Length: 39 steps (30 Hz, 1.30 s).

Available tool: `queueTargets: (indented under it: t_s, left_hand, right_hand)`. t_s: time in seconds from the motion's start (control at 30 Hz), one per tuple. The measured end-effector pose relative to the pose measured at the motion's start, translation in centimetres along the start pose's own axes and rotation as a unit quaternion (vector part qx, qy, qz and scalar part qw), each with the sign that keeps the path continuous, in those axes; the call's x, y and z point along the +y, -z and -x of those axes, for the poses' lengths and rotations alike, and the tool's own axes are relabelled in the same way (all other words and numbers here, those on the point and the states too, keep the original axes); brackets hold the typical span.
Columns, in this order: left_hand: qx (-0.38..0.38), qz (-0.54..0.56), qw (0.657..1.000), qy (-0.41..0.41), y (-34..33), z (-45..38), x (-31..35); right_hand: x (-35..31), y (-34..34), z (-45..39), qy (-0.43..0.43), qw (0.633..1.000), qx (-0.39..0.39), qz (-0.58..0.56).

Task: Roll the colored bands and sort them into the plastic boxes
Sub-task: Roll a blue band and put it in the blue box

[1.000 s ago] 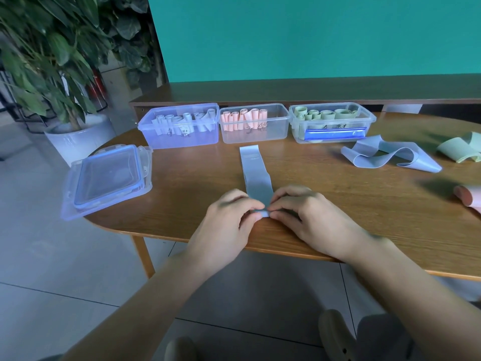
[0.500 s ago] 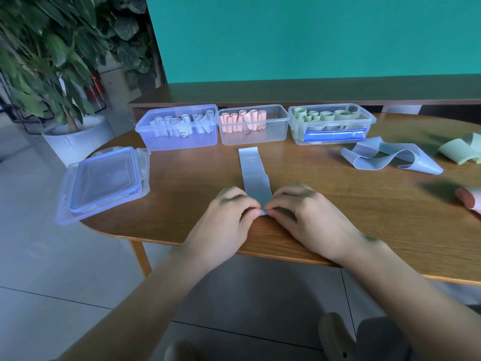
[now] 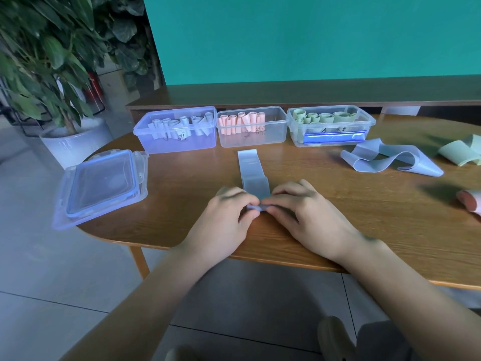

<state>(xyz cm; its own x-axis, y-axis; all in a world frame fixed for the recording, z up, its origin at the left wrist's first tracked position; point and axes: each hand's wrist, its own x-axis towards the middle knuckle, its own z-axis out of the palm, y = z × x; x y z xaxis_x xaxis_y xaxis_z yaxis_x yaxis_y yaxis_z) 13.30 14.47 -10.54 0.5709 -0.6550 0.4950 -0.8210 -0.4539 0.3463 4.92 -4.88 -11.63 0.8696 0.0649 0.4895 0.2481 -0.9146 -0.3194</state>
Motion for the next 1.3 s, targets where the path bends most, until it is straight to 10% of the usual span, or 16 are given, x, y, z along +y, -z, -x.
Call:
queueTargets:
  t_s: [1.3]
  left_hand:
    - [0.034, -0.035, 0.999, -0.008, -1.1, -2.7, -1.8]
  right_hand:
    - [1.7, -0.4, -3.1, -0.030, 0.999, -0.019, -0.002]
